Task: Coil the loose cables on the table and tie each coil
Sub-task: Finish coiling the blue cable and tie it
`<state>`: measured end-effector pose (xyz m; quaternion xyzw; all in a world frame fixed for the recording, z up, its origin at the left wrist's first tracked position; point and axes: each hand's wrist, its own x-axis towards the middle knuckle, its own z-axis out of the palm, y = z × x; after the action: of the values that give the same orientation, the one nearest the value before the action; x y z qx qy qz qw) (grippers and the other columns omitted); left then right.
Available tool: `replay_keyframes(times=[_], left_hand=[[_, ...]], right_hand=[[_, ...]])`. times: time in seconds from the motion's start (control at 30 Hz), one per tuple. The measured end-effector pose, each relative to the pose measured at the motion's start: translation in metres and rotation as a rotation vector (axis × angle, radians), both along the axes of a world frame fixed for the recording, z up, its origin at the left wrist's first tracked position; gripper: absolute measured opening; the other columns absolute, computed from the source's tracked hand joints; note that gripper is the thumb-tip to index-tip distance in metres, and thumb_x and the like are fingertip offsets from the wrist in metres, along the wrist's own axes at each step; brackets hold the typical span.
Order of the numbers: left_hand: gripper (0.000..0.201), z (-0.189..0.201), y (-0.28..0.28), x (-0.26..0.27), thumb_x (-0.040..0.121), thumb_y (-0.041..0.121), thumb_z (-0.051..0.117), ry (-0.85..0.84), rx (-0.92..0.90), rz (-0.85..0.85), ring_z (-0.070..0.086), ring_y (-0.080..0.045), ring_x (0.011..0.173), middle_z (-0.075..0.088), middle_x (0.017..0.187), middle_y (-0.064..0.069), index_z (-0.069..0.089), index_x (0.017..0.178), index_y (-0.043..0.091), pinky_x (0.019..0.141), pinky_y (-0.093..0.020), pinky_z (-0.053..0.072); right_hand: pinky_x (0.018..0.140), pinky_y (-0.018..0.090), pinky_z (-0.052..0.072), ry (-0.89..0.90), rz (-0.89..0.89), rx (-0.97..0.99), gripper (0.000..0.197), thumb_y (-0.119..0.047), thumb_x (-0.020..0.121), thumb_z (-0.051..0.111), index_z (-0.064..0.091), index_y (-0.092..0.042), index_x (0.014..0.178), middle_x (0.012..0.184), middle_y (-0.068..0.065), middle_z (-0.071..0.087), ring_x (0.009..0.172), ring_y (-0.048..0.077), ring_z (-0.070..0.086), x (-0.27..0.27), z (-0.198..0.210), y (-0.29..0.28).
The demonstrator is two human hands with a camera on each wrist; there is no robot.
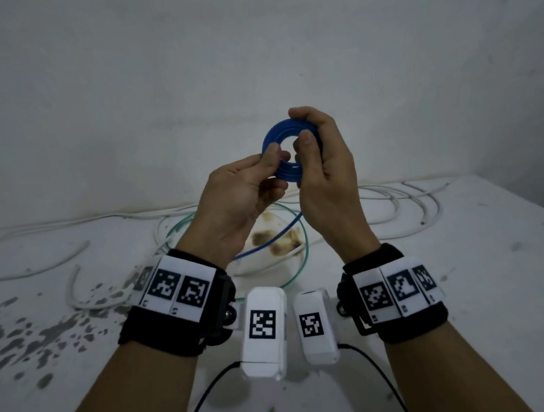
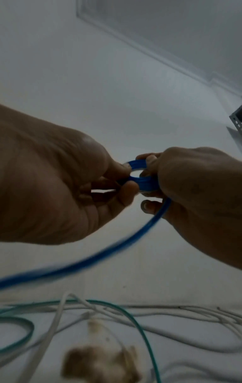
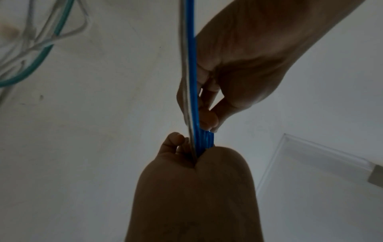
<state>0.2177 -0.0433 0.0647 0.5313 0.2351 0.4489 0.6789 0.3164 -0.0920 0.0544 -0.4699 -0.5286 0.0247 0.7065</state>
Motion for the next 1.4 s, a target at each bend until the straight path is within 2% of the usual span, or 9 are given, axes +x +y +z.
replay_keyframes(times=[0.13,0.23,0.3,0.37,0.47,0.57,0.73,1.07,1.4], left_hand=[[0.036,0.003,-0.005,0.001,0.087,0.04,0.072,0.29,0.165,0.095,0.055,-0.013,0.048,0.063,0.069,-0.002,0.066,0.089,0.005,0.044,-0.022,0.044],[0.052,0.005,-0.008,-0.003,0.084,0.053,0.069,0.545,0.172,-0.024,0.056,-0.015,0.043,0.063,0.06,-0.002,0.063,0.093,0.003,0.04,-0.021,0.041],[0.05,0.008,-0.008,-0.007,0.087,0.047,0.069,0.588,0.125,-0.109,0.066,-0.019,0.05,0.072,0.065,-0.007,0.061,0.098,0.0,0.044,-0.024,0.051],[0.04,0.009,-0.004,-0.009,0.087,0.032,0.073,0.493,0.071,-0.112,0.074,-0.026,0.066,0.075,0.079,-0.016,0.055,0.097,-0.002,0.058,-0.03,0.06],[0.032,0.007,0.002,-0.01,0.081,0.009,0.079,0.28,0.048,-0.029,0.075,-0.03,0.081,0.074,0.093,-0.023,0.048,0.088,0.007,0.069,-0.031,0.061],[0.038,0.005,0.005,-0.011,0.08,-0.004,0.076,0.077,0.079,0.1,0.075,-0.03,0.08,0.074,0.087,-0.024,0.042,0.078,0.012,0.07,-0.031,0.061],[0.027,0.006,0.007,-0.01,0.08,0.0,0.077,-0.038,0.128,0.218,0.075,-0.025,0.073,0.075,0.074,-0.014,0.052,0.082,0.008,0.065,-0.026,0.058],[0.014,0.004,0.01,-0.009,0.083,0.007,0.077,-0.014,0.192,0.23,0.075,-0.021,0.075,0.077,0.081,-0.007,0.069,0.094,0.007,0.064,-0.022,0.057],[0.012,0.001,0.01,-0.005,0.084,0.006,0.075,-0.044,0.228,0.23,0.075,-0.021,0.076,0.077,0.083,-0.007,0.07,0.094,0.01,0.065,-0.023,0.057]], right_hand=[[0.088,0.017,0.045,0.036,-0.051,0.029,0.027,-0.005,0.106,0.034,0.053,-0.008,0.125,0.116,-0.005,0.057,0.103,0.003,0.054,0.0,-0.001,-0.002],[0.094,0.03,0.046,0.086,-0.131,0.091,0.027,-0.005,0.105,0.035,0.053,-0.012,0.123,0.115,-0.009,0.057,0.104,0.006,0.054,0.002,0.001,-0.002],[0.095,0.042,0.047,0.121,-0.175,0.129,0.027,-0.006,0.105,0.035,0.053,-0.017,0.122,0.114,-0.008,0.057,0.104,0.009,0.053,0.003,0.001,-0.003],[0.091,0.051,0.048,0.14,-0.182,0.14,0.026,-0.01,0.105,0.035,0.052,-0.023,0.121,0.112,-0.005,0.057,0.101,0.013,0.052,0.003,0.0,-0.001],[0.089,0.047,0.046,0.157,-0.172,0.137,0.026,-0.013,0.104,0.034,0.052,-0.02,0.122,0.107,0.0,0.053,0.098,0.015,0.048,0.001,-0.002,0.002],[0.092,0.047,0.046,0.172,-0.171,0.139,0.026,-0.01,0.105,0.035,0.052,-0.018,0.121,0.113,-0.005,0.056,0.099,0.014,0.05,0.0,-0.003,0.003],[0.094,0.038,0.045,0.153,-0.158,0.112,0.025,-0.007,0.105,0.034,0.053,-0.015,0.12,0.112,-0.009,0.057,0.101,0.009,0.053,-0.001,-0.004,0.004],[0.08,0.019,0.045,0.17,-0.07,0.119,0.024,-0.006,0.106,0.035,0.054,-0.014,0.117,0.109,-0.003,0.058,0.092,0.006,0.053,-0.005,-0.006,0.005],[0.074,0.019,0.044,0.227,-0.049,0.18,0.023,-0.005,0.106,0.034,0.053,-0.013,0.116,0.096,-0.01,0.056,0.077,0.001,0.048,-0.007,-0.006,0.005]])
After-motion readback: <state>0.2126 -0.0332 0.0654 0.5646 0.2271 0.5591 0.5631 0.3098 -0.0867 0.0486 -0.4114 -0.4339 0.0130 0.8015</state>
